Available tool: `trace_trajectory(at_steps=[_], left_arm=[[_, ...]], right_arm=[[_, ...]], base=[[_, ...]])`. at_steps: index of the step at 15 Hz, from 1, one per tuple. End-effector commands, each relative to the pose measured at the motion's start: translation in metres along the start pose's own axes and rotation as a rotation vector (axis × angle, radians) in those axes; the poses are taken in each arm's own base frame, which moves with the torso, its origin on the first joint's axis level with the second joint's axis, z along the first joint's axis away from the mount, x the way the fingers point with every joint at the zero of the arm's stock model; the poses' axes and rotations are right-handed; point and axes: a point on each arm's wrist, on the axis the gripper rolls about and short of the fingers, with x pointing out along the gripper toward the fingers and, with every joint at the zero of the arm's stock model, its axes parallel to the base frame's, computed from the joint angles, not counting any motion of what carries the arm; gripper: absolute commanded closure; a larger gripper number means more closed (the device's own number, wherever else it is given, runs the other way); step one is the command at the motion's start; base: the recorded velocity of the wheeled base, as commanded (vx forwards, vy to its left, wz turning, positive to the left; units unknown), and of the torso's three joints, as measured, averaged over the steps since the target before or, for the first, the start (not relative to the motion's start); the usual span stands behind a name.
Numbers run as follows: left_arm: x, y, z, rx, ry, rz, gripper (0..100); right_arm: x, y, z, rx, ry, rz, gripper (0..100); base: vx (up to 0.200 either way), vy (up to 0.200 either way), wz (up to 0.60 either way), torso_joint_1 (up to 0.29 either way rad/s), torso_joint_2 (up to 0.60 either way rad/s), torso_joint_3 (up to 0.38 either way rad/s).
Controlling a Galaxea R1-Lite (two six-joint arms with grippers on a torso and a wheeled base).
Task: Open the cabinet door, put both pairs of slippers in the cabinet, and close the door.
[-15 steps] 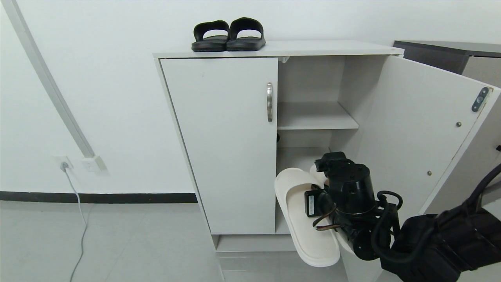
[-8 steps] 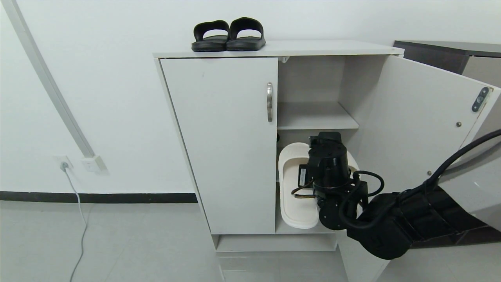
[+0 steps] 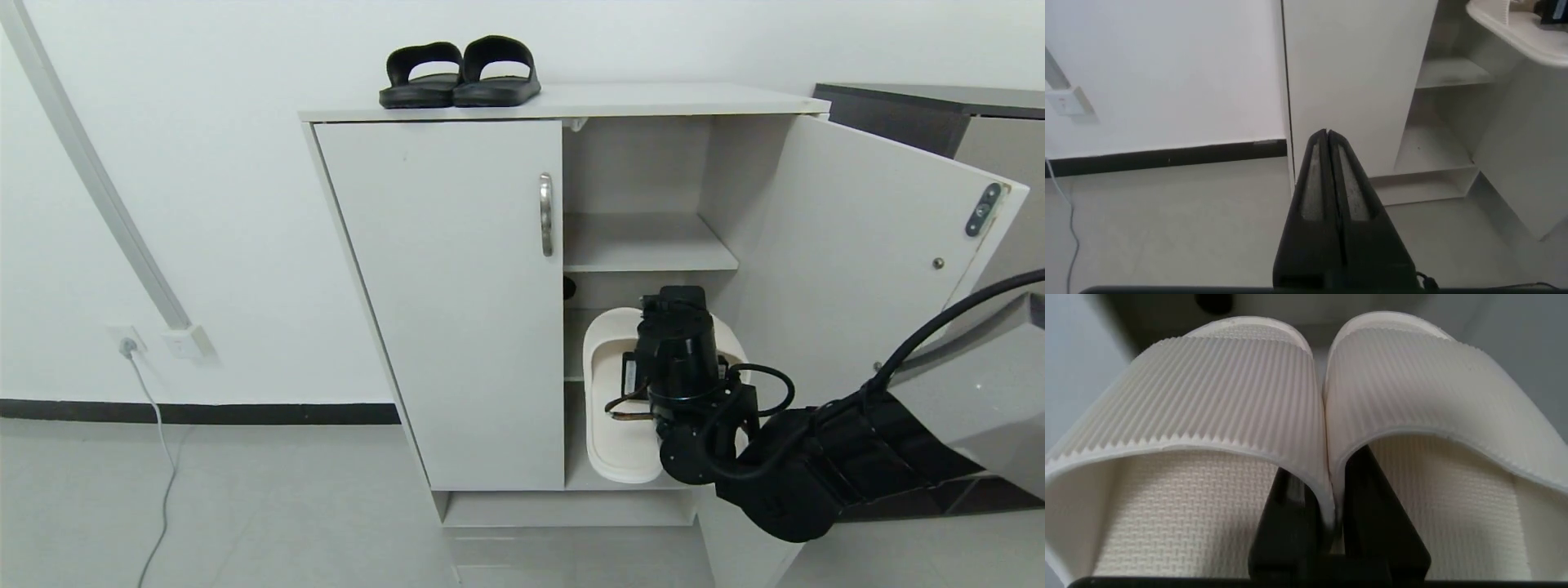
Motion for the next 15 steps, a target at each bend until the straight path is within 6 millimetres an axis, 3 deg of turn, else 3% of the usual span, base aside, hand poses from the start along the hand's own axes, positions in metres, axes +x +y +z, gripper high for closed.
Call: trace_trajectory(at_steps=[1, 7, 15], left_arm=[[0.0, 0.0, 0.0, 0.0, 0.003, 0.0, 100], [0.0, 0.0, 0.0, -0.001, 0.003, 0.0, 100], [0.0, 0.0, 0.0, -0.001, 0.003, 0.0, 100]], right_arm=[[-0.004, 0.001, -0.009, -0.023, 0.019, 0.011, 100], [-0.009, -0.013, -0.021, -0.06, 0.054, 0.003, 100], [0.004, -0.03, -0.025, -0.065, 0.081, -0.024, 100]], base=[[0.0, 0.0, 0.0, 0.0, 0.0, 0.0], [0.0, 0.0, 0.0, 0.0, 0.0, 0.0], [0.0, 0.0, 0.0, 0.0, 0.0, 0.0]])
